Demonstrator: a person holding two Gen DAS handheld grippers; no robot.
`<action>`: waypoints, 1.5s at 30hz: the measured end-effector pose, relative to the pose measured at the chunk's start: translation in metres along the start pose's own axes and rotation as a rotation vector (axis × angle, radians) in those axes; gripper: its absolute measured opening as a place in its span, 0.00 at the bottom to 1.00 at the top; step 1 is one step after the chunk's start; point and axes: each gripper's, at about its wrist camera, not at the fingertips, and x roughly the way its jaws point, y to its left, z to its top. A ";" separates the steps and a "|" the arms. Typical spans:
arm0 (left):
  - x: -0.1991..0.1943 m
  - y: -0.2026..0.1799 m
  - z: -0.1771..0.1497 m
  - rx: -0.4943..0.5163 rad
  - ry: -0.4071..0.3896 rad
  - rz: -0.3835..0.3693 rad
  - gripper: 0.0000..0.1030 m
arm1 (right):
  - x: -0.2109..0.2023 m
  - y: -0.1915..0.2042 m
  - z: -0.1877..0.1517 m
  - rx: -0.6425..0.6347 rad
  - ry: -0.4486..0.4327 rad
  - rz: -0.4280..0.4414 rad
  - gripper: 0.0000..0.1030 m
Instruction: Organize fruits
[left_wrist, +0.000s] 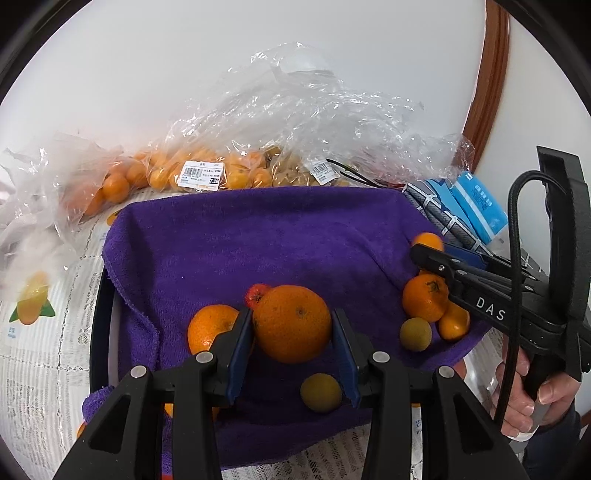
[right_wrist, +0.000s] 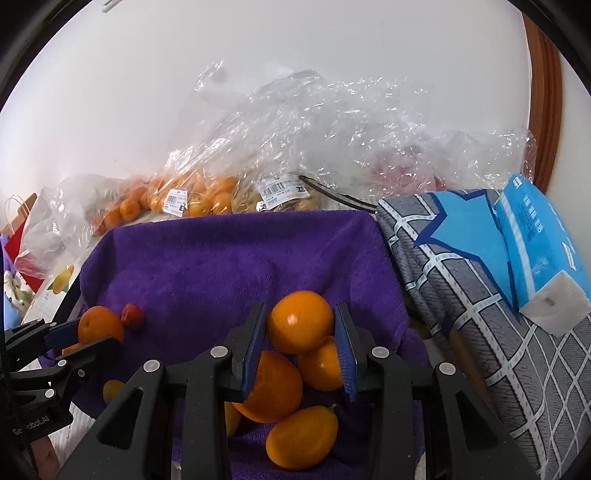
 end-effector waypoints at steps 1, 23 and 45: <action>0.000 0.000 0.000 0.002 0.004 -0.001 0.39 | 0.000 0.000 -0.001 -0.004 0.000 -0.006 0.35; -0.167 -0.016 -0.032 -0.094 -0.090 0.120 0.82 | -0.200 0.043 -0.041 -0.039 -0.070 -0.229 0.73; -0.238 -0.029 -0.065 -0.108 -0.145 0.185 0.86 | -0.287 0.053 -0.086 0.042 -0.108 -0.184 0.95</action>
